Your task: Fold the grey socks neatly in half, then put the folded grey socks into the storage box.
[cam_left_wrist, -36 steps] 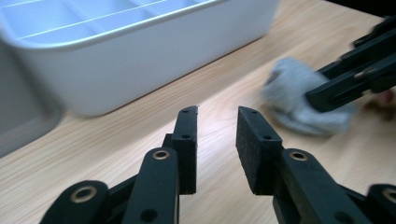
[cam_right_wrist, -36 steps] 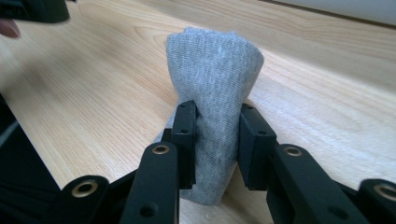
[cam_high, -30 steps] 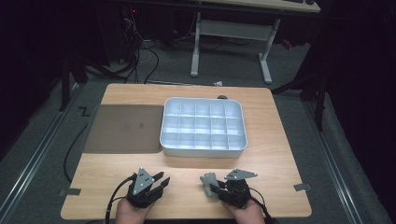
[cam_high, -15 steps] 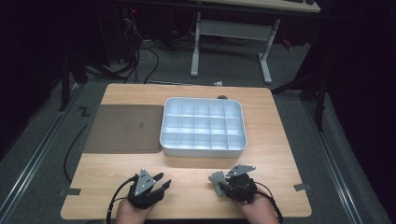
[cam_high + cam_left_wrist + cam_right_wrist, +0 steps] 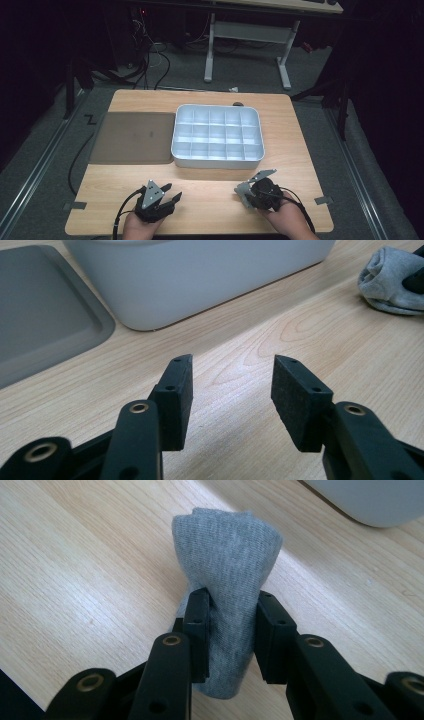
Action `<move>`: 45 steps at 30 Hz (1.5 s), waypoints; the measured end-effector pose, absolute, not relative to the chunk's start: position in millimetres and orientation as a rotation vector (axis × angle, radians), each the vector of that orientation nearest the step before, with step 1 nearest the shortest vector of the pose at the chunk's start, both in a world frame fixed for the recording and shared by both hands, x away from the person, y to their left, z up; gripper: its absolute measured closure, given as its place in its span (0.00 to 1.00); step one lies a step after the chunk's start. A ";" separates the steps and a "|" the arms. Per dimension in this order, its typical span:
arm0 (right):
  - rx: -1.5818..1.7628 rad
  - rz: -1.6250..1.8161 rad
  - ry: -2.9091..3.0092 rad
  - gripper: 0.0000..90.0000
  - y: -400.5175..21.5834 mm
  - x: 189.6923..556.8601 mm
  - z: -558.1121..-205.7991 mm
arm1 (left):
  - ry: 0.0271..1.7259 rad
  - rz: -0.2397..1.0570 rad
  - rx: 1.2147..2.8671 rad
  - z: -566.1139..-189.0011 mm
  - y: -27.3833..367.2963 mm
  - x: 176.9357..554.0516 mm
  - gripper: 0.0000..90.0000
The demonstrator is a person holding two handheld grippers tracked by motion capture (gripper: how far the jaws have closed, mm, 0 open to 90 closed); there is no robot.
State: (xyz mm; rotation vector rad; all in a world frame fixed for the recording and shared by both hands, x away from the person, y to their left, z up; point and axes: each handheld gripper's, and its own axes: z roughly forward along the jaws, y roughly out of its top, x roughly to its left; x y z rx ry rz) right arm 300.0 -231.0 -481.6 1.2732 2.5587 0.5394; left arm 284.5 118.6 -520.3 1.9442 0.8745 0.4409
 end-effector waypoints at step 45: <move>1.299 0.398 2.695 0.83 -226.9 323.9 -453.5 | 0.856 0.387 1.869 -519.8 124.7 285.8 0.53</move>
